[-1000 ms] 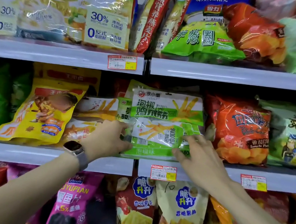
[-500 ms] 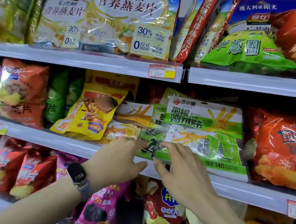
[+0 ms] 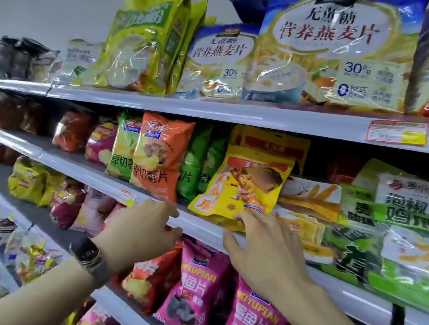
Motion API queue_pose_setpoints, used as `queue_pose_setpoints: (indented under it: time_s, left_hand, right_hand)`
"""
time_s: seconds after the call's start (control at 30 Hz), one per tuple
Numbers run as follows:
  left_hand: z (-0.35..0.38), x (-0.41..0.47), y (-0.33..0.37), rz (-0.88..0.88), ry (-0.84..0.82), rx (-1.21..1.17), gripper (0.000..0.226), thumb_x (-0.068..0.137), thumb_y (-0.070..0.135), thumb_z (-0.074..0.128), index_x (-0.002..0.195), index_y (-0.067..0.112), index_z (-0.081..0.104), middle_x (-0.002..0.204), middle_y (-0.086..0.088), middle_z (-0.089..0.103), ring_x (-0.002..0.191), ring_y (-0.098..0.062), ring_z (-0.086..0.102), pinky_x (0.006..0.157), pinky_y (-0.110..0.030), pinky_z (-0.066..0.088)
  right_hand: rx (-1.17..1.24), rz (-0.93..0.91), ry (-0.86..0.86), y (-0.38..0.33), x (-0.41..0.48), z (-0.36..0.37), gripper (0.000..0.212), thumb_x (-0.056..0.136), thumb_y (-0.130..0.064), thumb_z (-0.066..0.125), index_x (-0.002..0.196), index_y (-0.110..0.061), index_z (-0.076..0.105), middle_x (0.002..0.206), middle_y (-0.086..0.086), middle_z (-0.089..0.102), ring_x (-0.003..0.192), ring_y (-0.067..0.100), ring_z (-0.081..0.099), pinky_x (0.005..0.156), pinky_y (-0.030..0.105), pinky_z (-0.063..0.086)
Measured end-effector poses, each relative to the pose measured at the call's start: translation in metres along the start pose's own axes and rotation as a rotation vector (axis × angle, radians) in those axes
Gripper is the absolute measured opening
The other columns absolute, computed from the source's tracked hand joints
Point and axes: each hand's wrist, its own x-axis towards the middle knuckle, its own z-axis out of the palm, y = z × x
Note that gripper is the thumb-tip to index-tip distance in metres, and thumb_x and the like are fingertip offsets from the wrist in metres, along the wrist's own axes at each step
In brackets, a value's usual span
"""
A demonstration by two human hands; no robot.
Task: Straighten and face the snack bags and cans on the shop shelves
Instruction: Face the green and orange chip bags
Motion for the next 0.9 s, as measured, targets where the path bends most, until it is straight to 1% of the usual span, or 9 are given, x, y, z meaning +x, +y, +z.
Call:
queue_pose_setpoints:
  time_s: [0.17,0.33,0.43,0.5,0.57,0.6,0.73,0.8,0.9]
  left_hand:
    - [-0.01,0.039,-0.091,-0.1,0.033,-0.057,0.049,0.095,0.055,0.059,0.14,0.034,0.062,0.128,0.007,0.07,0.119,-0.024,0.065,0.096,-0.039,0.055]
    - [-0.015,0.094,-0.173,-0.166,0.104,-0.095,0.044,0.094,0.046,0.062,0.132,0.023,0.065,0.124,-0.007,0.069,0.112,-0.034,0.067,0.089,-0.043,0.056]
    - [-0.012,0.129,-0.212,-0.142,0.161,-0.158,0.033,0.093,0.038,0.063,0.116,0.014,0.063,0.104,-0.013,0.066,0.101,-0.04,0.065,0.078,-0.043,0.052]
    - [-0.01,0.152,-0.231,-0.148,0.184,-0.211,0.046,0.091,0.042,0.069,0.124,0.012,0.059,0.109,-0.012,0.069,0.107,-0.04,0.065,0.082,-0.043,0.051]
    - [-0.006,0.176,-0.246,-0.167,0.17,-0.267,0.086,0.089,0.052,0.072,0.154,0.007,0.039,0.133,-0.016,0.064,0.125,-0.04,0.059,0.095,-0.045,0.051]
    - [-0.003,0.188,-0.251,-0.166,0.156,-0.311,0.104,0.087,0.06,0.073,0.162,0.005,0.027,0.141,-0.019,0.06,0.131,-0.04,0.056,0.101,-0.047,0.051]
    - [0.016,0.226,-0.263,-0.132,0.123,-0.391,0.139,0.071,0.086,0.067,0.165,0.007,0.005,0.15,-0.021,0.051,0.136,-0.041,0.051,0.111,-0.054,0.045]
    - [0.022,0.238,-0.262,-0.123,0.115,-0.421,0.141,0.072,0.085,0.07,0.166,0.008,-0.002,0.155,-0.022,0.045,0.142,-0.043,0.043,0.115,-0.053,0.04]
    - [0.032,0.253,-0.261,-0.083,0.146,-0.505,0.137,0.068,0.082,0.076,0.165,0.016,0.005,0.148,-0.017,0.051,0.134,-0.041,0.052,0.107,-0.053,0.044]
  right_hand:
    - [0.202,-0.014,0.067,-0.058,0.056,0.04,0.051,0.101,-0.055,0.049,0.145,-0.03,0.05,0.143,-0.01,0.057,0.131,0.018,0.052,0.101,0.035,0.045]
    - [0.484,0.068,0.035,-0.106,0.125,0.08,0.08,0.098,-0.055,0.06,0.163,-0.023,0.026,0.165,-0.002,0.038,0.148,0.023,0.04,0.118,0.04,0.038]
    - [0.646,0.167,0.025,-0.129,0.161,0.101,0.101,0.092,-0.059,0.068,0.166,-0.02,0.012,0.171,0.0,0.024,0.154,0.023,0.031,0.121,0.04,0.033]
    - [0.735,0.241,0.057,-0.14,0.179,0.115,0.113,0.086,-0.064,0.073,0.166,-0.02,0.008,0.17,-0.001,0.024,0.154,0.023,0.03,0.121,0.04,0.032]
    - [0.778,0.314,0.11,-0.148,0.193,0.129,0.122,0.079,-0.07,0.077,0.166,-0.02,0.008,0.169,0.0,0.027,0.153,0.024,0.032,0.121,0.042,0.033]
    - [0.783,0.346,0.133,-0.151,0.198,0.136,0.122,0.077,-0.07,0.078,0.165,-0.02,0.01,0.167,0.0,0.032,0.151,0.024,0.035,0.12,0.042,0.035]
    - [0.799,0.405,0.201,-0.156,0.209,0.152,0.097,0.076,-0.067,0.082,0.152,-0.027,0.037,0.141,-0.007,0.058,0.129,0.02,0.057,0.1,0.034,0.047]
    - [0.821,0.416,0.208,-0.158,0.211,0.152,0.077,0.077,-0.063,0.082,0.139,-0.031,0.05,0.122,-0.014,0.067,0.112,0.011,0.066,0.082,0.022,0.049]
    - [0.828,0.444,0.258,-0.158,0.212,0.152,0.054,0.079,-0.053,0.085,0.122,-0.036,0.057,0.102,-0.024,0.067,0.089,-0.007,0.063,0.062,0.007,0.042]
